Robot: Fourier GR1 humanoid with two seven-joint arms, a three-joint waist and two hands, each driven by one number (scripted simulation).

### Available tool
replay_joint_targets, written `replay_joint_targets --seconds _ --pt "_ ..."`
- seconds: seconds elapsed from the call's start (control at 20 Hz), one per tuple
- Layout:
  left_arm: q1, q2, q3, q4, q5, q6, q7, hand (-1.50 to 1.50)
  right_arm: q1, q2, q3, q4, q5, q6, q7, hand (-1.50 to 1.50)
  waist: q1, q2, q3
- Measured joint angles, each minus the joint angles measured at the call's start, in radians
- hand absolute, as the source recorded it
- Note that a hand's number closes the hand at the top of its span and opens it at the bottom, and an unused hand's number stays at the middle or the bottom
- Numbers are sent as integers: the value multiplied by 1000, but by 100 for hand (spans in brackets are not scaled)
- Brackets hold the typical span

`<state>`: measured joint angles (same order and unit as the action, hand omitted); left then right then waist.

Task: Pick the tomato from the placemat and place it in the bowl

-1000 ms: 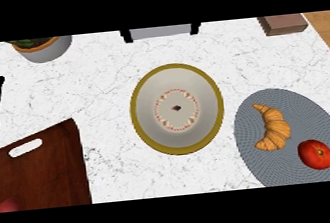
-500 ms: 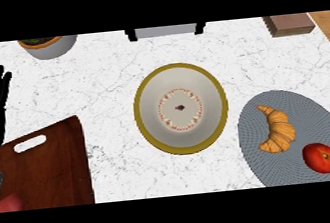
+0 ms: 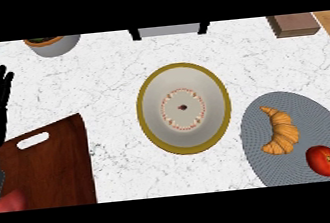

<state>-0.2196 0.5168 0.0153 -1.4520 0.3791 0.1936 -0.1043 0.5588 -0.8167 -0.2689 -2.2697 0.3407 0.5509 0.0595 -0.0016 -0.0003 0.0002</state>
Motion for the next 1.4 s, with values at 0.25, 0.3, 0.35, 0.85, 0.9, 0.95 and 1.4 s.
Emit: replay_joint_targets --seconds 0.25,0.3,0.35,0.85,0.9,0.95,1.4 --pt "0 -38 3 -11 -35 7 10 0 -53 69 45 91 109 10 -39 -150 -1 0 0" --pt "-1 -37 14 10 -34 -10 -4 0 -60 86 59 103 134 6 -46 -150 -2 0 0" --pt "-10 -38 19 12 -36 -14 3 0 -94 88 69 141 149 9 -50 -150 0 0 0" --pt "-28 -56 69 5 -67 -57 41 0 -189 187 124 332 317 -42 -212 -150 -1 0 0" --pt "-35 -55 73 12 -74 -60 45 0 -193 200 129 316 321 -33 -206 -150 -2 0 0" --pt "-45 -59 71 1 -82 -53 62 0 -208 194 114 333 318 -23 -224 -150 -2 0 0" --pt "-12 -95 105 -30 -113 -85 64 0 -258 270 156 438 463 -56 -280 -150 1 0 0"
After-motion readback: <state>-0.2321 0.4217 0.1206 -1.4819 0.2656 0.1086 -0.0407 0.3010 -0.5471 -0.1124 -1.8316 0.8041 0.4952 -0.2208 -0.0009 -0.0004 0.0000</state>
